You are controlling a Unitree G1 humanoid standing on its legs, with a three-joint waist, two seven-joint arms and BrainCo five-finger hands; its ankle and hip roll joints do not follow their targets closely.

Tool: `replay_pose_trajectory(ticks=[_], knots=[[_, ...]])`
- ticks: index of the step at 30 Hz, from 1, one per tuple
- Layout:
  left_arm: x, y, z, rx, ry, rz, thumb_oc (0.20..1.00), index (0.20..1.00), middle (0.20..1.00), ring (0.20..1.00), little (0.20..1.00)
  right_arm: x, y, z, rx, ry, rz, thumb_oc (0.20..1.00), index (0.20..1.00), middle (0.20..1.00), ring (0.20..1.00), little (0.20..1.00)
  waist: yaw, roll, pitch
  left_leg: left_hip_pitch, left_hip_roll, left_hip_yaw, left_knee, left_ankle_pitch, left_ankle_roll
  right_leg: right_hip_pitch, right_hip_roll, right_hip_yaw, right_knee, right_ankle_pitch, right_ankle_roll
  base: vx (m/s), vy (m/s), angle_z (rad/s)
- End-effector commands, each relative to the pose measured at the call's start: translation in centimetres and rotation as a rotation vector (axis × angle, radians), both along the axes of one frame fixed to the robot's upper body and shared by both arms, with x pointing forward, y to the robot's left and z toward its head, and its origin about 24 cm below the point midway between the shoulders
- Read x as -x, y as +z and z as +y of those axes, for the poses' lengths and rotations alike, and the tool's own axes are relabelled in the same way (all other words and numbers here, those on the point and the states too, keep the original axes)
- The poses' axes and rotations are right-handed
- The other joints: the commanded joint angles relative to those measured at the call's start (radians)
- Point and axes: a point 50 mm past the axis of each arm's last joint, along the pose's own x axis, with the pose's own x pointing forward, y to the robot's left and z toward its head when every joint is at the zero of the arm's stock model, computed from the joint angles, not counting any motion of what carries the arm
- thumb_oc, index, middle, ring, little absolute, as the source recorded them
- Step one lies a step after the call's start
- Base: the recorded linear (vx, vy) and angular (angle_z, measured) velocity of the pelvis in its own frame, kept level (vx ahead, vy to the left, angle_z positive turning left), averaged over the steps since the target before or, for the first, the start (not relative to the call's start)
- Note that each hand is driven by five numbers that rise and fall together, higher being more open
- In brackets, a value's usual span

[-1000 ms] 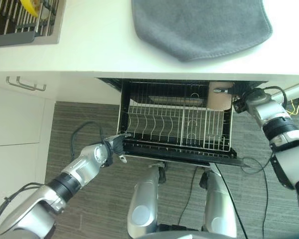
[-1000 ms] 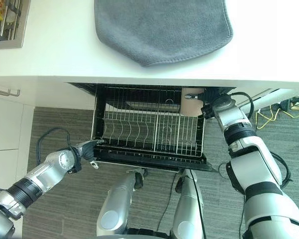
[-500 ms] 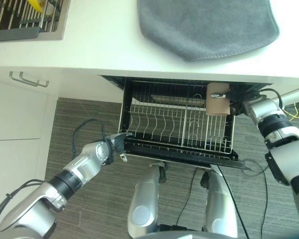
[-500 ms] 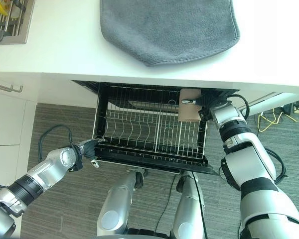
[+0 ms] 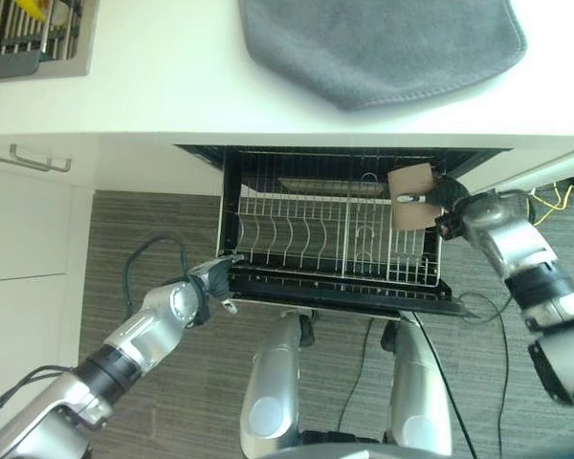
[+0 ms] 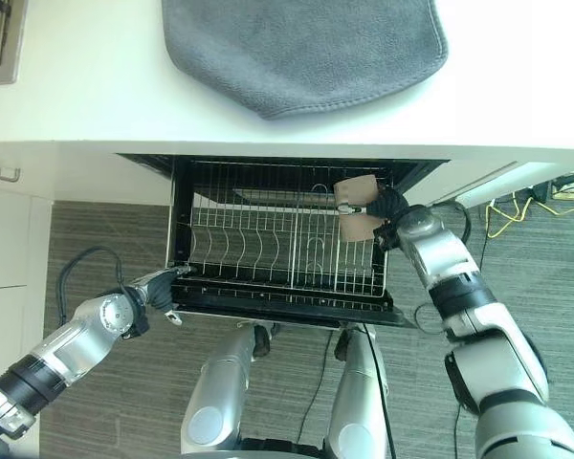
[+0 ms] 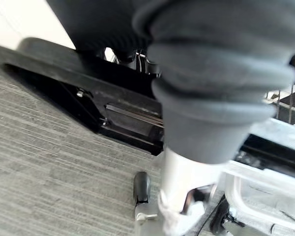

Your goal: Place the dishes in the dishwasher.

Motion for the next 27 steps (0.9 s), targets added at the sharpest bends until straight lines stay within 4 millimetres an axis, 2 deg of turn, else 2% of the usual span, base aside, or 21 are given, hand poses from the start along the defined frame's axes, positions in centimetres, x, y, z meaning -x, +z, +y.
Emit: replay_pose_trajectory(ticks=[1, 5, 9, 13, 19, 23, 25, 27], knots=[[1.3, -2.1, -3.0, 0.19, -0.008, 0.055, 1.0, 1.0, 1.0, 1.0, 1.0, 1.1, 1.1, -4.1, 0.074, -0.157, -0.041, 1.0, 1.0, 1.0, 1.0, 1.0, -0.027, 0.0, 0.011, -0.033, 0.068, -0.077, 0.009, 0.019, -0.054, 0.024, -0.015, -0.001, 0.081, -0.109, 0.053, 0.01, 0.028, -0.1], [1.9, -2.1, -2.7, 0.211, 0.018, 0.045, 1.0, 1.0, 1.0, 1.0, 1.0, 3.0, 2.0, -4.8, 0.122, -0.171, -0.143, 1.0, 1.0, 1.0, 1.0, 1.0, -0.057, -0.013, 0.011, -0.024, 0.072, -0.065, 0.01, 0.013, -0.052, 0.026, -0.011, 0.015, 0.078, -0.106, 0.058, 0.01, 0.022, -0.13], [2.2, -2.1, -2.5, 0.22, 0.037, 0.039, 1.0, 1.0, 1.0, 1.0, 1.0, 4.0, 2.9, -4.8, 0.135, -0.177, -0.231, 1.0, 1.0, 1.0, 1.0, 1.0, -0.074, -0.018, 0.011, -0.016, 0.074, -0.059, 0.006, 0.008, -0.05, 0.028, -0.009, 0.025, 0.074, -0.107, 0.062, 0.0, 0.02, -0.08], [2.3, -2.1, -2.3, 0.239, 0.063, 0.012, 1.0, 1.0, 1.0, 1.0, 1.0, 5.3, 4.8, -4.6, 0.142, -0.175, -0.344, 1.0, 1.0, 1.0, 1.0, 1.0, -0.089, -0.021, 0.011, -0.007, 0.076, -0.049, 0.002, 0.002, -0.05, 0.031, -0.007, 0.034, 0.076, -0.111, 0.065, 0.0, 0.027, -0.04], [2.2, -0.9, -2.4, 0.293, 0.074, -0.103, 1.0, 1.0, 1.0, 1.0, 1.0, 7.2, 5.9, -3.8, 0.09, -0.123, -0.463, 1.0, 1.0, 1.0, 1.0, 1.0, -0.108, -0.026, 0.011, 0.003, 0.08, -0.038, 0.006, -0.006, -0.049, 0.035, -0.006, 0.046, 0.083, -0.116, 0.066, 0.0, 0.013, -0.03], [2.0, 2.7, -3.0, 0.438, 0.04, -0.41, 1.0, 1.0, 1.0, 1.0, 1.0, 8.6, 6.4, -2.5, 0.023, -0.047, -0.56, 1.0, 1.0, 1.0, 1.0, 1.0, -0.11, -0.028, 0.011, 0.008, 0.084, -0.032, 0.009, -0.012, -0.05, 0.042, -0.006, 0.048, 0.083, -0.121, 0.064, 0.02, -0.015, 0.0], [2.5, 5.5, -3.0, 0.529, 0.015, -0.627, 1.0, 1.0, 1.0, 1.0, 1.0, 9.8, 6.1, -1.9, -0.033, -0.012, -0.622, 1.0, 1.0, 1.0, 1.0, 1.0, -0.107, -0.034, 0.011, 0.009, 0.085, -0.032, 0.017, -0.017, -0.049, 0.047, -0.007, 0.044, 0.085, -0.124, 0.062, 0.03, -0.068, 0.01], [2.9, 7.2, -3.0, 0.583, -0.009, -0.774, 1.0, 1.0, 1.0, 1.0, 1.0, 10.3, 5.9, -1.4, -0.069, -0.005, -0.661, 1.0, 1.0, 1.0, 1.0, 1.0, -0.105, -0.04, 0.011, 0.012, 0.084, -0.035, 0.022, -0.021, -0.049, 0.055, -0.005, 0.041, 0.083, -0.127, 0.059, 0.02, -0.082, 0.05]])
